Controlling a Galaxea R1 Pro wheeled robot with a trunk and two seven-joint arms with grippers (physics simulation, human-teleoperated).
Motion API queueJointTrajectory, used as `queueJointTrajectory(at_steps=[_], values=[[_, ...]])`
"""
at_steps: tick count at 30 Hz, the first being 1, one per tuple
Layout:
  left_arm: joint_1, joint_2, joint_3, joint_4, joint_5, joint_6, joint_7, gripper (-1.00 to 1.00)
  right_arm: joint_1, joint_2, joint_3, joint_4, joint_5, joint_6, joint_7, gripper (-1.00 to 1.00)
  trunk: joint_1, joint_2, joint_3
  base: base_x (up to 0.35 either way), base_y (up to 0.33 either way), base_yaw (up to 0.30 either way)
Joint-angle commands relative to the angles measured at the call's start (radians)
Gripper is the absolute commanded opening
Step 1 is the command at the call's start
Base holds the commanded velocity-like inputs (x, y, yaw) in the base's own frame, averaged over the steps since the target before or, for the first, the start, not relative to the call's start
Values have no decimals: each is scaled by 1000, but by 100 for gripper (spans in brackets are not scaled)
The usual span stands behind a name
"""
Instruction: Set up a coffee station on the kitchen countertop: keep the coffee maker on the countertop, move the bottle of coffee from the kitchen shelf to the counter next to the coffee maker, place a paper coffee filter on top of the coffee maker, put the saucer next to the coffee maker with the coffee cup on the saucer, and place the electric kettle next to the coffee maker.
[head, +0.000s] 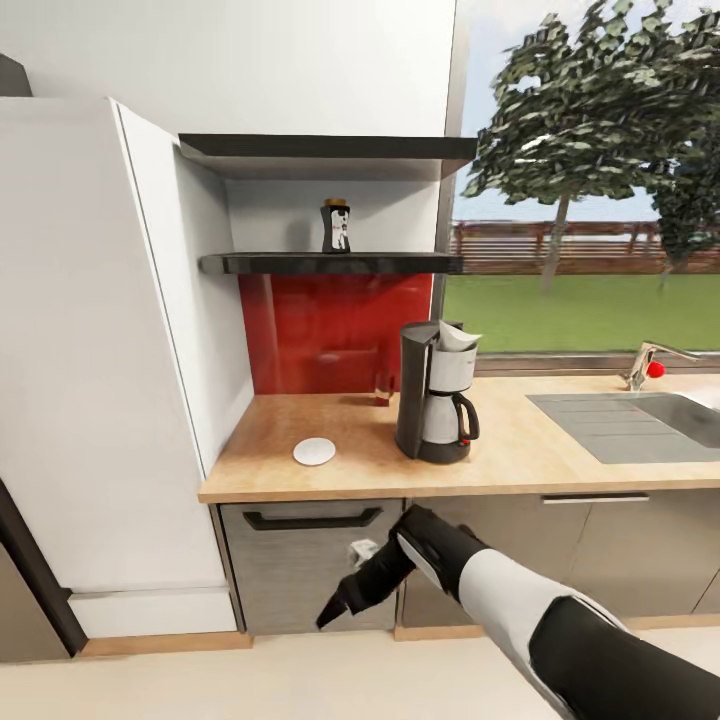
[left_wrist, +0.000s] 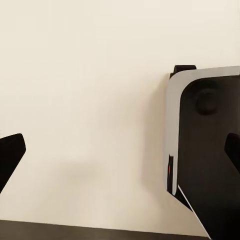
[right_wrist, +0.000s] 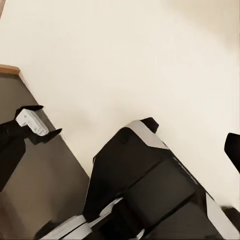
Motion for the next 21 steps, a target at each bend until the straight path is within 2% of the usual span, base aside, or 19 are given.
queueJointTrajectory(at_steps=[1,3,4,6,7,9,10,11,12,13,15,17,18,19,20,21], values=[[0,0,0,0,-2,-4,1,100,2,0,3,64,-17,-43,-23,100,0,-1,0,0,0,0],[0,-1,3,-2,-2,-4,1,100,11,0,3,187,-17,-161,-78,100,0,-1,0,0,0,0],[0,-2,3,-3,-2,-5,1,100,18,0,2,198,-17,-183,-92,100,0,-1,0,0,0,0],[0,-2,5,-4,-1,-5,1,100,67,0,3,226,-17,-251,-158,100,0,-1,0,0,0,0],[0,-2,6,-6,1,-5,1,100,124,-19,2,237,-18,-286,-247,100,0,-1,0,0,0,0],[0,-3,7,-7,2,-6,1,100,183,-49,2,241,-19,-304,-341,100,0,-1,0,0,0,0],[0,-3,8,-8,3,-6,2,100,232,-71,2,242,-20,-321,-399,100,0,-1,0,0,0,0],[0,-3,8,-9,4,-7,2,100,283,-88,1,242,-25,-356,-444,100,0,-1,0,0,0,0],[0,-4,8,-9,4,-7,2,100,302,-94,0,243,-28,-375,-461,100,0,-1,0,0,0,0],[0,-5,8,-9,4,-8,2,100,354,-117,-1,243,-47,-439,-521,100,0,-1,0,0,0,0],[0,-7,8,-10,4,-8,2,100,414,-150,-2,243,-102,-521,-614,100,0,-1,0,0,0,0],[0,-8,7,-11,4,-9,2,100,470,-170,-3,243,-209,-581,-687,100,0,-1,0,0,0,0],[0,-8,7,-11,4,-9,2,100,484,-172,-4,244,-240,-591,-700,100,0,-1,0,0,0,0],[0,-9,7,-12,4,-10,2,100,528,-179,-3,244,-347,-625,-733,100,0,-1,0,0,0,0],[0,-9,7,-12,4,-11,2,100,541,-180,-3,244,-377,-636,-741,100,0,-1,0,0,0,0],[-1,-13,6,-13,4,-11,2,100,586,-184,-4,244,-451,-687,-769,100,0,-1,0,0,0,0]])
